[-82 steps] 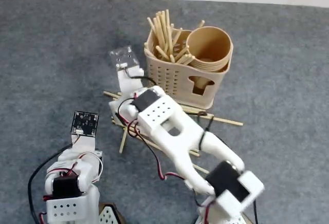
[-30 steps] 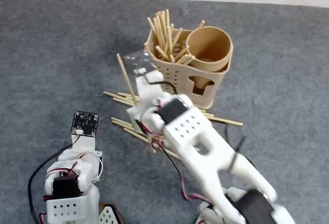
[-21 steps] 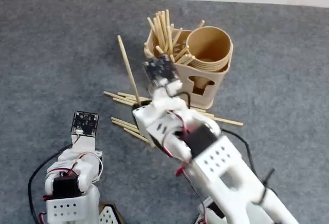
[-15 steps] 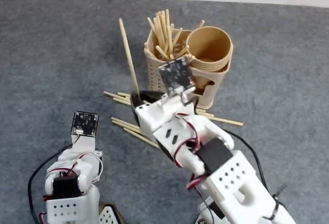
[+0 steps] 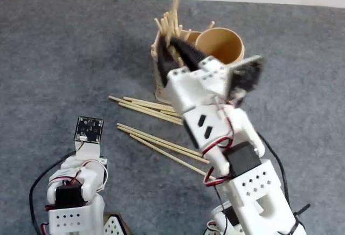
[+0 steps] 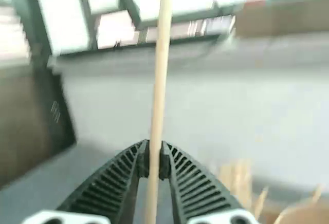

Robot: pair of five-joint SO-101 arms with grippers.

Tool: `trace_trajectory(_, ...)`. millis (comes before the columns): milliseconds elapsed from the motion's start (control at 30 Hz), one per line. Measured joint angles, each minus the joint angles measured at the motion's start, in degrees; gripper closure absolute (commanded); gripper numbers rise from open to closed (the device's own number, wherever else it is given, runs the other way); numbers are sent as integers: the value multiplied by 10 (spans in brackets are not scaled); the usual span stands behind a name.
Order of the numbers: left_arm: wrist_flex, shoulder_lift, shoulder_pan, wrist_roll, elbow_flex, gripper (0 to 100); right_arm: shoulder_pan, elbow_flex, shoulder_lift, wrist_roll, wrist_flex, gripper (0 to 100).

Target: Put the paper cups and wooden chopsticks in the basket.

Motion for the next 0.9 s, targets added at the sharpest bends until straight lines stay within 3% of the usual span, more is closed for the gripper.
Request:
trace_trajectory(333, 0, 0, 0, 0, 0, 880, 62, 0, 126, 84, -215, 993)
trace_trajectory(533, 0, 0, 0, 0, 0, 880, 73, 0, 244, 87, -239, 984)
trace_trajectory(700, 0, 0, 0, 0, 0, 880, 73, 0, 286, 89, -239, 804)
trace_trajectory(900, 0, 0, 0, 0, 0, 880, 73, 0, 271, 89, -239, 840)
